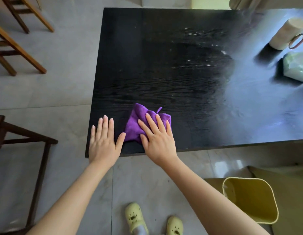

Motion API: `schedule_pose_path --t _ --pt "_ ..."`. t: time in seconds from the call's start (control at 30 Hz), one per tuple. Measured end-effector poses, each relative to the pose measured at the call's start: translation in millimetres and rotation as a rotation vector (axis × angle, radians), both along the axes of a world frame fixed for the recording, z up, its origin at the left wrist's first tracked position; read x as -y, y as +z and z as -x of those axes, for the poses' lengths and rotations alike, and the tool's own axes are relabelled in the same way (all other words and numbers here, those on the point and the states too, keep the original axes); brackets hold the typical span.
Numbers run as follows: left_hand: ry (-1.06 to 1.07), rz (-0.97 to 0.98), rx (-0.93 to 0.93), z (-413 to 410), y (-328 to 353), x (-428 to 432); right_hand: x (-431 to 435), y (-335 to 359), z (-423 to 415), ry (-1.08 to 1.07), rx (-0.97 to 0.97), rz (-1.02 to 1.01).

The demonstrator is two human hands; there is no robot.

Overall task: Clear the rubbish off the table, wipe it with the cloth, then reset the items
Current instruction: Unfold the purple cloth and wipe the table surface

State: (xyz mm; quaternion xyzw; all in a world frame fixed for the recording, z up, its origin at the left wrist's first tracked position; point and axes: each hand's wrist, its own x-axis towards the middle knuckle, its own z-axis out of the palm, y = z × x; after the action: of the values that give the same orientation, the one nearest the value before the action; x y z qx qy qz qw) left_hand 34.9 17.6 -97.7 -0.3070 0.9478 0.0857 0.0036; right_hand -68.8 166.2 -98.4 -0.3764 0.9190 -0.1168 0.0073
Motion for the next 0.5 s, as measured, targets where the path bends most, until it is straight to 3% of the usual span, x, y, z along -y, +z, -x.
schedule_pose_path --t 0.5 --pt "-0.326 -0.055 0.005 123 -2 -147 -190 7 143 -0.409 0.115 -0.139"
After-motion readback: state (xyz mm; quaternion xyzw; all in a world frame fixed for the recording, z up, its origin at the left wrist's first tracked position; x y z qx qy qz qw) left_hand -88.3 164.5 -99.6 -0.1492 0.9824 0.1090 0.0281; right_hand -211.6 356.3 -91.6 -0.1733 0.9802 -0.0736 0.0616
